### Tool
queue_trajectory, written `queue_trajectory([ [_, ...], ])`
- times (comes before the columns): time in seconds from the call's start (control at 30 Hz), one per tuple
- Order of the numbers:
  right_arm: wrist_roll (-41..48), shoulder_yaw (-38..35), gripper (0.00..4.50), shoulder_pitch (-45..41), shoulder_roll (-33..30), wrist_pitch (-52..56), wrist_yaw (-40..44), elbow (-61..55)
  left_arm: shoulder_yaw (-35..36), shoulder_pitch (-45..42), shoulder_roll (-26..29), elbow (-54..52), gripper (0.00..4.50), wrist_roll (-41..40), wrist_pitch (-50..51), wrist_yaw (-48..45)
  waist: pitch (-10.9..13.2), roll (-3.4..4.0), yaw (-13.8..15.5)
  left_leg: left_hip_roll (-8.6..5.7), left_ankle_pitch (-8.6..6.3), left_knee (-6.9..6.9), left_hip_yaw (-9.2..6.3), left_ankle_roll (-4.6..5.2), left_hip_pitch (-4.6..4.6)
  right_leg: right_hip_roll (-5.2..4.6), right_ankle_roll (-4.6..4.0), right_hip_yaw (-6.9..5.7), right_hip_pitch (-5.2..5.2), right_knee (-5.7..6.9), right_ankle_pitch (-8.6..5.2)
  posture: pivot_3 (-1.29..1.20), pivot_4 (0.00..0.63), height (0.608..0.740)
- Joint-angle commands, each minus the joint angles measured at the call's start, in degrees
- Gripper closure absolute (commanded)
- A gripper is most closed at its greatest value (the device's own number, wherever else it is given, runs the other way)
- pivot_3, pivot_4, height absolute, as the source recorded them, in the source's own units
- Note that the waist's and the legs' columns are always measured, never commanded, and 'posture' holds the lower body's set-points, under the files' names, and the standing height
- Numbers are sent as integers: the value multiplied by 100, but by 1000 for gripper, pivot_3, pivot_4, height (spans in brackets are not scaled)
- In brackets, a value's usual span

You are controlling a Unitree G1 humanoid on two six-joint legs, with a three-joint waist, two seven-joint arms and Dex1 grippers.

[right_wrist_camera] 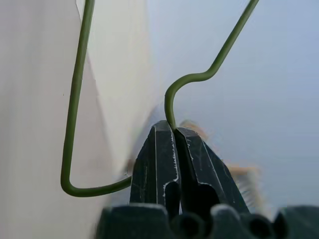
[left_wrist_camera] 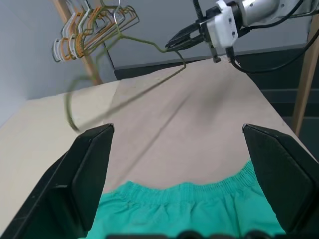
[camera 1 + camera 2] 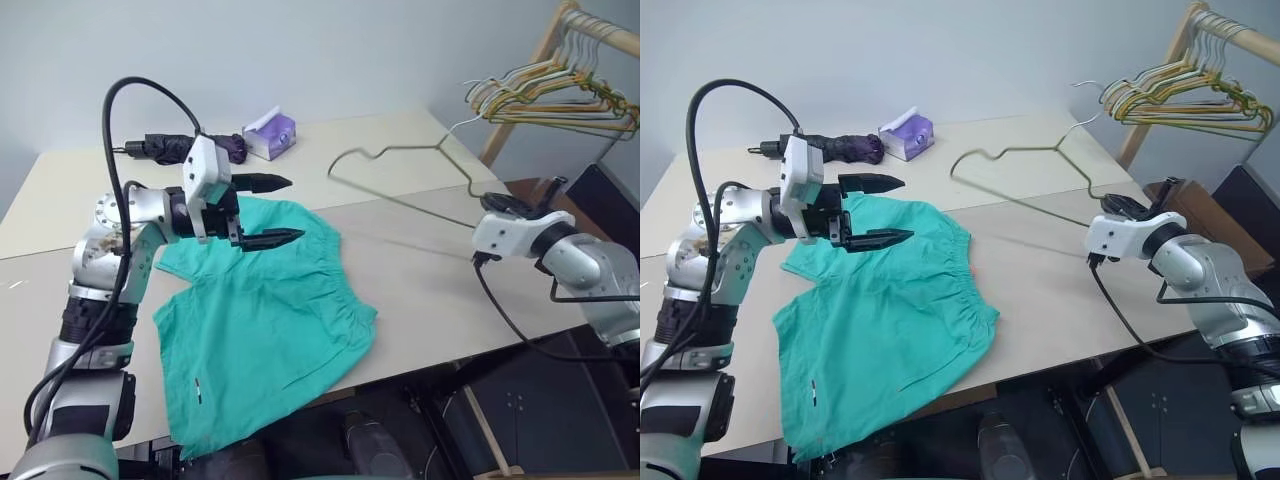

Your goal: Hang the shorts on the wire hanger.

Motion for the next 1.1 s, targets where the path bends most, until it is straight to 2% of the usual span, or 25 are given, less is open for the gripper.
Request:
queue_trajectory([
  [0.03,-637,22,4487,-394,-164,-1084,-806,377,17,-268,91,134,19,68,8,-157,-6,1,-83,0,0,0,-2,0,1,1,0,-1,0,1,0,-188,0,740],
  [0.17,-773,-1,4487,-599,-46,-1817,-1082,332,-122,-426,-25,202,19,-45,493,-255,-23,3,-216,-1,1,1,-5,0,5,1,1,1,7,3,1,-195,0,740],
  [0.23,-837,1,4487,-684,-5,-2002,-1052,264,-284,-439,-78,202,19,149,448,-248,-33,4,-257,-1,1,0,-7,0,10,0,2,1,13,3,1,-197,0,740],
  [0.33,-879,-7,4487,-825,83,-2079,-905,199,-733,-462,-30,310,19,692,271,-304,-47,6,-317,-1,1,0,-8,0,21,1,2,2,21,5,2,-205,0,740],
  [0.47,-930,-37,4487,-949,163,-2083,-782,179,-1318,-598,134,305,19,1262,514,-430,-57,6,-402,-3,1,0,-12,-1,32,1,3,3,31,9,2,-222,0,740],
  [0.73,-996,-70,4487,-1099,290,-2023,-657,86,-1610,-626,-58,335,19,1700,723,-217,-61,7,-540,-3,1,-2,-12,-1,35,1,3,4,31,11,2,-229,0,740],
  [0.87,-982,-105,4500,-1100,321,-1959,-613,3,-1584,-575,-143,298,887,1774,702,-162,-61,7,-561,-2,1,-3,-13,-1,39,1,3,5,31,16,2,-232,0,740],
  [1.1,-1036,-118,4500,-1067,338,-1926,-595,-61,-1542,-612,-181,388,3244,1853,638,-117,-62,7,-557,-3,1,-2,-12,0,40,1,3,7,31,17,2,-232,0,740],
])
